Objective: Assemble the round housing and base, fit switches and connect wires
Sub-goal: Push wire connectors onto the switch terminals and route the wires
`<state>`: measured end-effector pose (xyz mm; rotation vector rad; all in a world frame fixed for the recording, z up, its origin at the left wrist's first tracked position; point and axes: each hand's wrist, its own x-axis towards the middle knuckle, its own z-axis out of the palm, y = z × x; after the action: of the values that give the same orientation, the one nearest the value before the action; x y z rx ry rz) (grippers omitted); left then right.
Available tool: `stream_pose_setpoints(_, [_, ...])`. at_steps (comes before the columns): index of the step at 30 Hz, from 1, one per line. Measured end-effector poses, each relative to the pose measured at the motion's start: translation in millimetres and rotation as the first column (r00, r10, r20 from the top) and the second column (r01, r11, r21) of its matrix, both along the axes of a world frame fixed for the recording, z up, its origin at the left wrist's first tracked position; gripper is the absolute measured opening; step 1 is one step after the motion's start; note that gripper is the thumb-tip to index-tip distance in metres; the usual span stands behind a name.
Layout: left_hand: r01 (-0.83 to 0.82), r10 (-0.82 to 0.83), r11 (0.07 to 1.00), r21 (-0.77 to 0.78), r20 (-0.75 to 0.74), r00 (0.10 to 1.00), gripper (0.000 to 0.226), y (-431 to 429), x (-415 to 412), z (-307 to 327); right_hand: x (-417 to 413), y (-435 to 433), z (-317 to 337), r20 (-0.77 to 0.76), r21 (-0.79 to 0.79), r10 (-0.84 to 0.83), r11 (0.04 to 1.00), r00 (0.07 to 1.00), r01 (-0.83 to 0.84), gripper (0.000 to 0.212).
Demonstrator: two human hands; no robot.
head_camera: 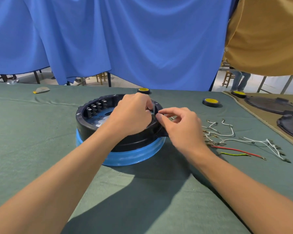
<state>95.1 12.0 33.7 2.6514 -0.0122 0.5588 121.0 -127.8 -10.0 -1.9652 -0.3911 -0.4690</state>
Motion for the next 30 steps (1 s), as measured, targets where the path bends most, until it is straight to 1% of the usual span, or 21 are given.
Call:
stream_pose_setpoints(2, [-0.003,-0.015,0.988,0.152,0.118,0.993,0.028,-6.9,-4.8,-1.3,-2.6,-4.7,-6.8,0.233,-0.120,-0.012,0.992,0.972,0.041,0.015])
stream_pose_setpoints(3, [-0.012,-0.017,0.979,0.205,0.139,0.990,0.030,-9.5,-6.8,-2.0,-3.5,-7.6,-9.8,0.307,-0.157,0.003,0.986,0.952,0.047,0.020])
stream_pose_setpoints(5, [-0.017,-0.014,0.969,0.246,0.122,0.992,0.032,-11.0,-9.2,-1.7,-4.4,-12.1,-13.6,0.371,-0.191,0.013,0.980,0.929,0.063,0.031])
stream_pose_setpoints(9, [0.010,-0.029,0.970,0.241,0.079,0.996,0.034,-6.3,-10.5,1.9,-5.2,-12.0,-12.4,0.341,-0.243,0.042,0.969,0.939,0.045,0.039])
stream_pose_setpoints(12, [-0.002,-0.026,0.949,0.315,0.085,0.996,0.032,-8.6,-12.9,1.5,-4.7,-14.5,-11.5,0.326,-0.327,0.053,0.943,0.944,0.059,0.041])
stream_pose_setpoints(15, [-0.020,-0.029,0.930,0.368,0.129,0.991,0.032,-11.2,-17.5,-4.3,-6.1,-17.7,-11.6,0.306,-0.362,0.047,0.929,0.951,0.071,0.042])
stream_pose_setpoints(17, [-0.037,-0.061,0.879,0.475,0.188,0.980,0.031,-12.8,-21.0,-12.7,-8.4,-20.2,-13.2,0.300,-0.384,0.073,0.922,0.951,0.050,0.047])
stream_pose_setpoints(19, [-0.081,-0.112,0.774,0.627,0.262,0.958,0.025,-13.8,-26.1,-21.8,-10.2,-22.9,-14.4,0.295,-0.414,0.100,0.910,0.950,0.033,0.053])
stream_pose_setpoints(20, [-0.121,-0.130,0.738,0.664,0.315,0.940,0.022,-13.0,-28.9,-25.9,-10.8,-23.4,-14.5,0.296,-0.429,0.114,0.903,0.948,0.025,0.055])
stream_pose_setpoints(21, [-0.167,-0.145,0.718,0.675,0.381,0.913,0.019,-11.7,-31.4,-29.9,-11.8,-23.6,-14.8,0.296,-0.445,0.134,0.895,0.946,0.013,0.055])
stream_pose_setpoints(23, [-0.277,-0.165,0.721,0.635,0.545,0.822,0.018,-9.8,-33.9,-41.1,-12.5,-27.7,-12.8,0.292,-0.478,0.179,0.878,0.939,-0.019,0.052])
stream_pose_setpoints(24, [-0.311,-0.165,0.715,0.626,0.584,0.795,0.018,-9.8,-35.6,-47.5,-11.2,-31.8,-10.9,0.293,-0.500,0.197,0.866,0.936,-0.026,0.050])
stream_pose_setpoints(26, [-0.339,-0.186,0.694,0.635,0.613,0.768,0.020,-10.2,-36.9,-57.5,-5.2,-45.1,-7.1,0.312,-0.561,0.212,0.828,0.926,0.000,0.043])
stream_pose_setpoints(27, [-0.341,-0.188,0.699,0.629,0.621,0.761,0.022,-10.2,-35.9,-59.9,-1.1,-53.9,-6.6,0.326,-0.586,0.203,0.810,0.923,0.029,0.038])
stream_pose_setpoints(28, [-0.342,-0.186,0.708,0.618,0.630,0.754,0.023,-10.2,-35.1,-60.3,3.2,-63.8,-6.6,0.343,-0.591,0.176,0.804,0.923,0.067,0.033])
stream_pose_setpoints(30, [-0.349,-0.189,0.715,0.605,0.649,0.737,0.023,-10.5,-33.6,-60.1,9.7,-83.6,-5.5,0.360,-0.548,0.072,0.823,0.930,0.148,0.027])
